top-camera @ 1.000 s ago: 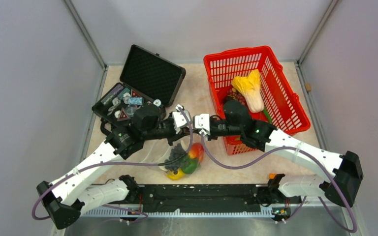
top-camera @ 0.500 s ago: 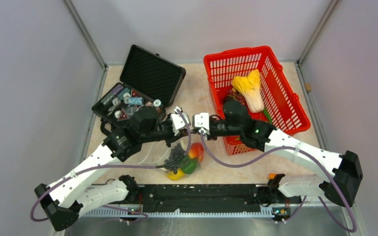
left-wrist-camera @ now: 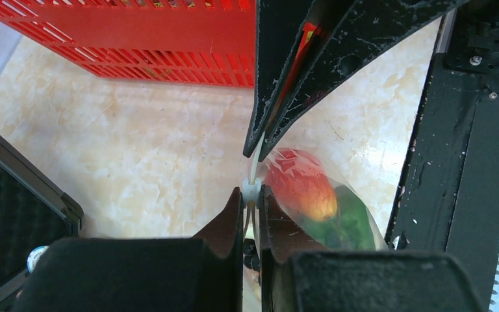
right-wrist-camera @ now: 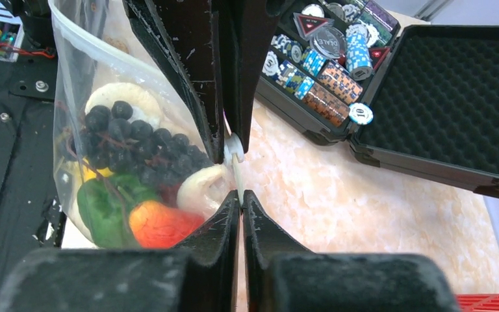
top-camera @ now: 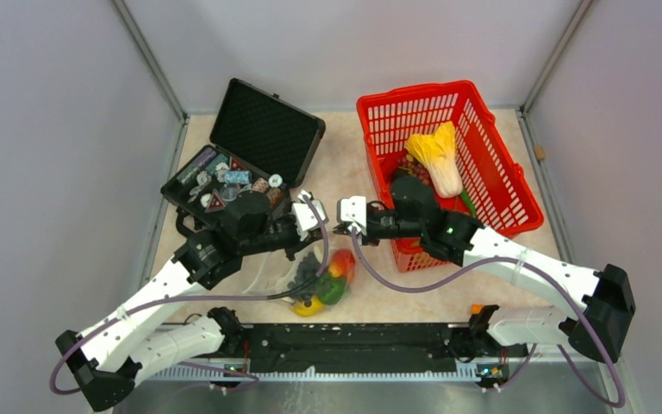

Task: Place the food in the zip-top bag and seal the zipper
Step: Zip the zipper food storage bag at the center of the board.

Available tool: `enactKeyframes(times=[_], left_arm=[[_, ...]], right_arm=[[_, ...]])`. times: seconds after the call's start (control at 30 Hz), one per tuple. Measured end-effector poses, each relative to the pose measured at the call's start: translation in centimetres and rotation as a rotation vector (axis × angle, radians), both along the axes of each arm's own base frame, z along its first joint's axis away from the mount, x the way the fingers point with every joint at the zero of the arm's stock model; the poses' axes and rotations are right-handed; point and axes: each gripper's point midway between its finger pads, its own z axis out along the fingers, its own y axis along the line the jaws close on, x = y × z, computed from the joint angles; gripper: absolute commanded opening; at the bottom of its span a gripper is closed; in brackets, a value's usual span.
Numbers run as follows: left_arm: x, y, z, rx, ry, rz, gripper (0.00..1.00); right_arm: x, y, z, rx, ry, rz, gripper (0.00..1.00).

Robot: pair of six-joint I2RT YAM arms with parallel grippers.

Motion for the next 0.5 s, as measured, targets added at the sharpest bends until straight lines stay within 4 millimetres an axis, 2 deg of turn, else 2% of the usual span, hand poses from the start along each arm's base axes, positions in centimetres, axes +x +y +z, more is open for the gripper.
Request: enactKeyframes(times=[0.07,0.13,0.3,0.5], left_arm=[[-0.1,0.0,0.1,-0.004,0.0,0.0,0.0],[-0.2,-0.1,0.1,-0.007,0.005,-0.005,0.0],[-0.6,-0.6,-0.2,-0.014,0.038,-0.036,0.0],[-0.6,-1.2,-0.5,-0.011,0.06,-0.062,0.0]], right_arm=[[-0.1,0.1,0.1,0.004,0.004,0.003,0.27],[-0.2,0.1,0.2,0.01,0.009,0.01,0.34],[-0.7,0.3,0.3,0.017,0.016,0.034,0.36],[-1.0,0.3,0.4,0.021,0.016,0.051,0.31]])
